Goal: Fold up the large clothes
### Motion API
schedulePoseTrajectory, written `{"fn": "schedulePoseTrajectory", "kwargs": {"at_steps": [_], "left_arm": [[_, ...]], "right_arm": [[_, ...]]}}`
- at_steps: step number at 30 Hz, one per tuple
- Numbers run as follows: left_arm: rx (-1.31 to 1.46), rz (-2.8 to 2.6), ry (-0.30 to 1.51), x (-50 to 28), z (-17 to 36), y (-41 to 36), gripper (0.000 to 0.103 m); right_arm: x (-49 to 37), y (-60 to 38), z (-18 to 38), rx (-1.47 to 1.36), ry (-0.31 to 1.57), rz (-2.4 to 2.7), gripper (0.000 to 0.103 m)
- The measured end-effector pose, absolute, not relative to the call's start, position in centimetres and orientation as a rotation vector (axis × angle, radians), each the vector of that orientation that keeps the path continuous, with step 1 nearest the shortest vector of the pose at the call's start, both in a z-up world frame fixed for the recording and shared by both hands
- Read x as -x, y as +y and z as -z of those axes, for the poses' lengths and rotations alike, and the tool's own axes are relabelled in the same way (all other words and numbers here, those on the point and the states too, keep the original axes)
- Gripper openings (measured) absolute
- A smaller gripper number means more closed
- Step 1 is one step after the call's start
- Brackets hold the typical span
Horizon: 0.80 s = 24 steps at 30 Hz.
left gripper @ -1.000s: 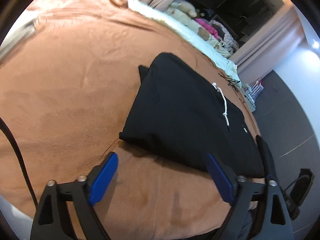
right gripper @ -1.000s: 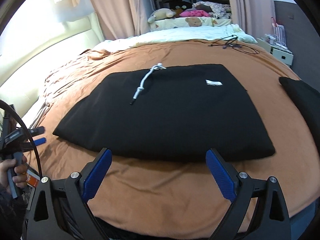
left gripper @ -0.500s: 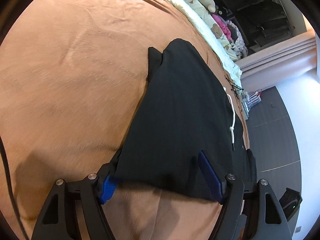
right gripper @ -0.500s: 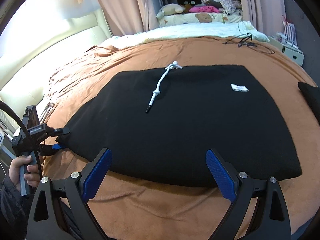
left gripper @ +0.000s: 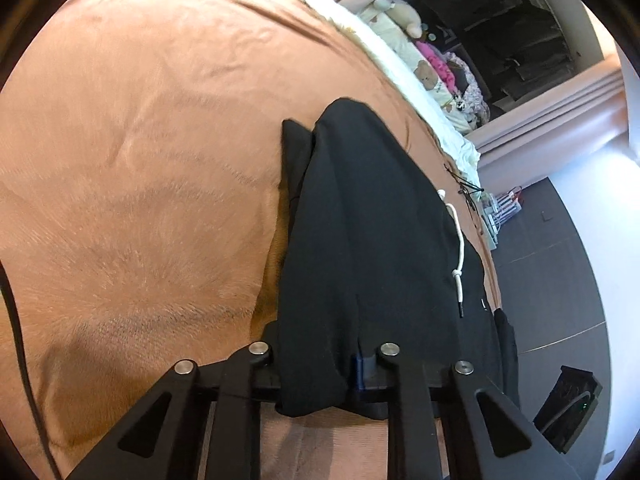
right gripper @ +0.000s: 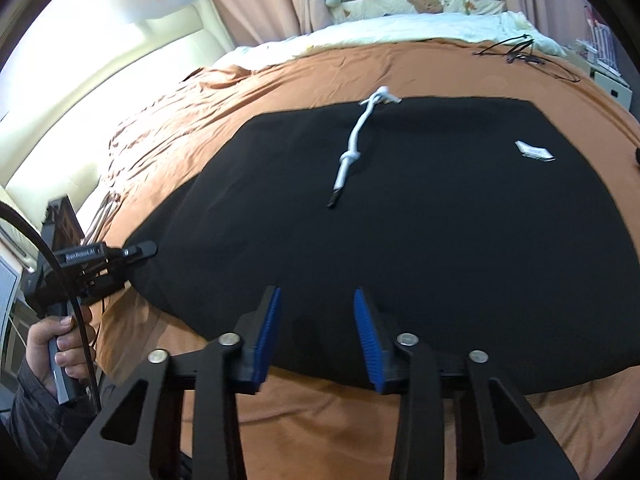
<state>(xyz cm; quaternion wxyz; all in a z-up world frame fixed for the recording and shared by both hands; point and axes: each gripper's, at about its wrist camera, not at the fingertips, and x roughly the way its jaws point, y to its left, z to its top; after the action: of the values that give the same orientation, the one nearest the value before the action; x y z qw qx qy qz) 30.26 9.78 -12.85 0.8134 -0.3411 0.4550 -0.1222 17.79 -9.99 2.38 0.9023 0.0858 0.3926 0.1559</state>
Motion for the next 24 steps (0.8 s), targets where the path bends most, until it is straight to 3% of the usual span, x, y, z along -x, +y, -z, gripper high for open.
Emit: {"fn": "schedulePoseTrajectory", "kwargs": {"at_steps": [7, 24], "left_arm": [[0.741, 0.268, 0.936, -28.5, 11.7, 9.6, 0.016], [0.752, 0.227, 0.979, -29.6, 11.9, 9.3, 0.016]], "right_arm": [[-19.4, -9.7, 0.2, -0.217, 0.894, -0.305, 0.015], [-28.5, -9.0, -1.1, -0.255, 0.944, -0.154, 0.015]]}}
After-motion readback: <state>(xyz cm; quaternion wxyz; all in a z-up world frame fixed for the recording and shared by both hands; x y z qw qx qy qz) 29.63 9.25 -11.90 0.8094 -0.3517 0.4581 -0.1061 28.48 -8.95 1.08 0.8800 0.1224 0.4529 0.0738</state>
